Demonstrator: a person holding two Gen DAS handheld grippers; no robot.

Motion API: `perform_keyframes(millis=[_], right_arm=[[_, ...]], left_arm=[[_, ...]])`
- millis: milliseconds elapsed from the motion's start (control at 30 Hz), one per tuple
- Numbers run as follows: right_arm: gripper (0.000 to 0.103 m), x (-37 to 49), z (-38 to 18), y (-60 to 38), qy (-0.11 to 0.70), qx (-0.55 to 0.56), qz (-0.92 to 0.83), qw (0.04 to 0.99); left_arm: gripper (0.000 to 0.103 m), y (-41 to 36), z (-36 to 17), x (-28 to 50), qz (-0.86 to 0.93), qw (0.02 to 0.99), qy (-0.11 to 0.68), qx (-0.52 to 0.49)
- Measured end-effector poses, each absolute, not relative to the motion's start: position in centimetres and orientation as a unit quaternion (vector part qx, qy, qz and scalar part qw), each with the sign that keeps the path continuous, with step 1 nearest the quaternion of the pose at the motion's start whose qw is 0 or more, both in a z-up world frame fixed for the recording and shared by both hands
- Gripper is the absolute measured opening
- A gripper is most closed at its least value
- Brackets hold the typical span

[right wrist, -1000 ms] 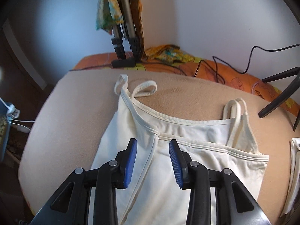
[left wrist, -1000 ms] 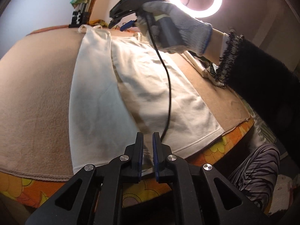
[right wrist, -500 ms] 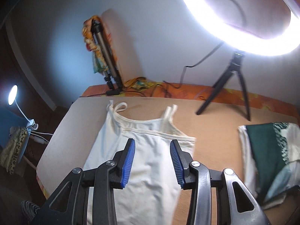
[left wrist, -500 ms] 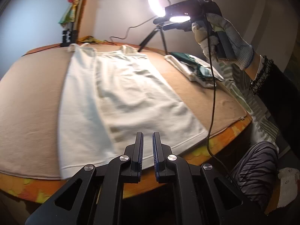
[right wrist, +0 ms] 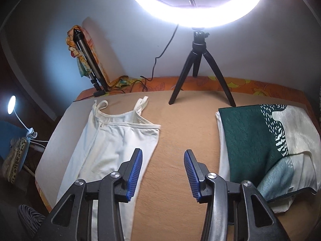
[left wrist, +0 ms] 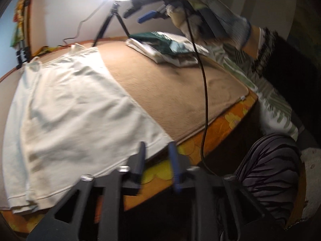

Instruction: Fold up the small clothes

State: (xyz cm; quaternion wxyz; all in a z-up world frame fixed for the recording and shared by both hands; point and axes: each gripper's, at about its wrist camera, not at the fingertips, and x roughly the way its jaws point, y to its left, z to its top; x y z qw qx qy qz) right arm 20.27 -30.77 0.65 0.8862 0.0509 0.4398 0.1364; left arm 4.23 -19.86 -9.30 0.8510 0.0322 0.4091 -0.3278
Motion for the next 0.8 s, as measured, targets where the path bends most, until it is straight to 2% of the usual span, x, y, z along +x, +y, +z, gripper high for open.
perform_keyframes(millis=[67, 433, 567, 667, 733, 800], right_arm=[[0.051, 20.6, 0.0, -31.1, 0.441, 0.05, 0.142, 0.885], [0.052, 25.1, -5.9, -29.5, 0.469, 0.084, 0.172, 0.862], [0.052, 27.3, -7.8, -28.1, 0.477, 0.096, 0.18, 0.855], [0.052, 28.6, -9.1, -26.8, 0.483, 0.099, 0.186, 0.85], [0.05, 29.2, -9.8, -26.0, 0.488, 0.095, 0.186, 0.848], [0.04, 29.6, -10.6, -25.4, 0.494, 0.093, 0.186, 0.844]], left_arm=[[0.05, -21.1, -9.7, 4.2, -0.324, 0.852, 0.409, 0.044], [0.049, -23.0, -11.3, 5.4, -0.288, 0.858, 0.421, 0.06], [0.033, -22.6, -11.5, 5.8, -0.28, 0.864, 0.415, 0.055], [0.012, -22.0, -11.5, 6.5, -0.283, 0.862, 0.419, 0.036], [0.009, -21.5, -11.5, 6.8, -0.284, 0.861, 0.422, 0.019], [0.008, -21.2, -11.4, 6.8, -0.284, 0.862, 0.421, 0.008]])
